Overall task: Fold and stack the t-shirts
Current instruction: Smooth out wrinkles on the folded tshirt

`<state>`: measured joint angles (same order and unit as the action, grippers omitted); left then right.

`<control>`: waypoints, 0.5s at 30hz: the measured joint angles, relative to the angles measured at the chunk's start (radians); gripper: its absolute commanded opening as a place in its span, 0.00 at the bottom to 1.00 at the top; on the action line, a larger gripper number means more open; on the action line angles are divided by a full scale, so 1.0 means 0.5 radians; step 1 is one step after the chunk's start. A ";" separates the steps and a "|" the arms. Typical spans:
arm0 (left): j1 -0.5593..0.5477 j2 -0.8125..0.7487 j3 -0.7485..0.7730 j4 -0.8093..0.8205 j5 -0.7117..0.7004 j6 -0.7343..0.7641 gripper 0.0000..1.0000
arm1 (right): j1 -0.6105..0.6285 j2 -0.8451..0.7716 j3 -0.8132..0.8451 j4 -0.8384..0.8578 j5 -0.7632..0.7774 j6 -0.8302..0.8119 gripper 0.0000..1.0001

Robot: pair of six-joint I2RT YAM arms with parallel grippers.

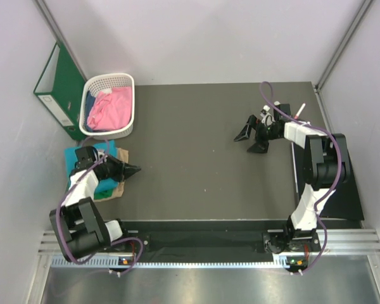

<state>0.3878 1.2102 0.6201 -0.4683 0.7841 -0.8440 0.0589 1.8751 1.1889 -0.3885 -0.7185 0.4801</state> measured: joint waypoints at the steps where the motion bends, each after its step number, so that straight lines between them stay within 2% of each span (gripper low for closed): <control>1: 0.000 0.030 -0.003 0.032 0.011 -0.014 0.00 | 0.000 0.001 0.000 -0.001 -0.004 0.000 1.00; 5: 0.011 0.150 -0.018 0.233 0.080 -0.098 0.00 | 0.000 0.001 0.000 -0.001 -0.005 0.001 1.00; 15: 0.084 0.489 -0.282 0.847 0.330 -0.277 0.00 | 0.000 0.026 0.000 0.001 -0.006 0.005 1.00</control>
<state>0.4297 1.4548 0.4793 -0.0448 0.9493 -0.9825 0.0589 1.8881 1.1889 -0.3882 -0.7216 0.4828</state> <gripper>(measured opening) 0.010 0.995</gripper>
